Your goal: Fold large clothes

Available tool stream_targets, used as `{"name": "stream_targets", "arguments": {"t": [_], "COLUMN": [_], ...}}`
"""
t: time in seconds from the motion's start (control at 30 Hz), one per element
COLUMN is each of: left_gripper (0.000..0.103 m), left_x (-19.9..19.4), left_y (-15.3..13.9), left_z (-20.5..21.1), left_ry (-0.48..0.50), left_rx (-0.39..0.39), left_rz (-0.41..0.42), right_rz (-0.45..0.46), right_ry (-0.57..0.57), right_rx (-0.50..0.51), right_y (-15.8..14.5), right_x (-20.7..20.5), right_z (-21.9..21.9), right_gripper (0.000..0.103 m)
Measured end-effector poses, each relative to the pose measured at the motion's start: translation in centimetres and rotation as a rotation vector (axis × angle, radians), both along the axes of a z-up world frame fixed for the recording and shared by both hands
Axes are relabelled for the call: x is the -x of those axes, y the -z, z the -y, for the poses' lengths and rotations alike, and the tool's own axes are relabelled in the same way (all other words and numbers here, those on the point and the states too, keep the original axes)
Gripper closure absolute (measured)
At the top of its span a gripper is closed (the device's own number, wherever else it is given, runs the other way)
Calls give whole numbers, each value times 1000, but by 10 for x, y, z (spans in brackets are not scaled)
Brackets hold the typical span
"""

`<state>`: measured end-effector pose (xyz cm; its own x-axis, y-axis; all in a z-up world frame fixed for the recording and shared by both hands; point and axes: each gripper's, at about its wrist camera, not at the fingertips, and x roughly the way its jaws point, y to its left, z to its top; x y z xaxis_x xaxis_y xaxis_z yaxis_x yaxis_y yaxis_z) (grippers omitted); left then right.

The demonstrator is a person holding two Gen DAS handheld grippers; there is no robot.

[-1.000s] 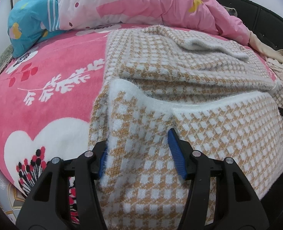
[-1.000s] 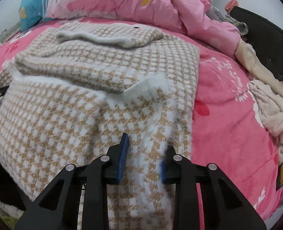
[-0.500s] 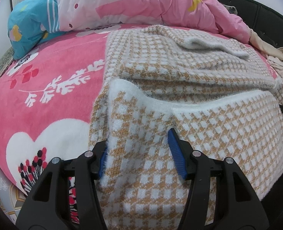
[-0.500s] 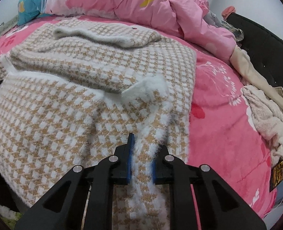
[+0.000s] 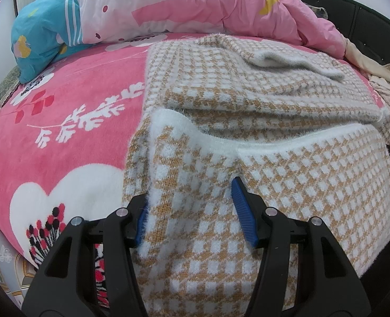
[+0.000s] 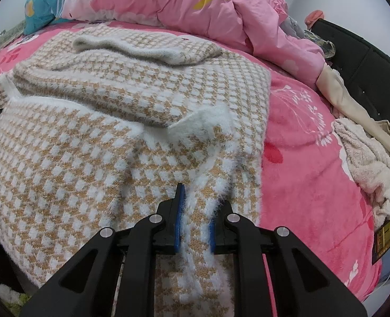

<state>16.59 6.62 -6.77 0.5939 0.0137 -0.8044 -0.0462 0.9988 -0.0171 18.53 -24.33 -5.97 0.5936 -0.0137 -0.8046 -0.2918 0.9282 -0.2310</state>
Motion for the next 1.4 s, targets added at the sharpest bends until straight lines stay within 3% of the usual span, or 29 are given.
{"name": "stream_targets", "arguments": {"t": [0.53,0.6,0.7,0.8,0.97,1.1,1.23,1.4], "left_gripper": [48,56,84,93,95,96,96,96], "left_x": [2,5,16,31,81,109,104,72], "left_y": [-2,-7,-20,-35,-72,-90,-105,-138], "left_z": [-3,-7,-14,-20,-8,0,-7,-17], "left_ry": [1,-4,2,26,133,176,148,131], "left_rx": [9,44,47,67,34,-16,-15,-41], "left_rz": [14,31,106,158,316,379,412,521], "right_rz": [4,21,81,153,290,363,403,515], "right_ry": [0,2,6,20,26,44,61,51], "right_rx": [-20,-34,-20,-18,19,20,-55,-69], "right_y": [0,-3,-14,-31,-58,-73,-87,-116], "right_x": [-1,1,12,31,74,94,92,63], "right_z": [3,3,2,0,-6,-7,-1,3], "right_gripper": [88,90,93,94,94,94,94,94]}}
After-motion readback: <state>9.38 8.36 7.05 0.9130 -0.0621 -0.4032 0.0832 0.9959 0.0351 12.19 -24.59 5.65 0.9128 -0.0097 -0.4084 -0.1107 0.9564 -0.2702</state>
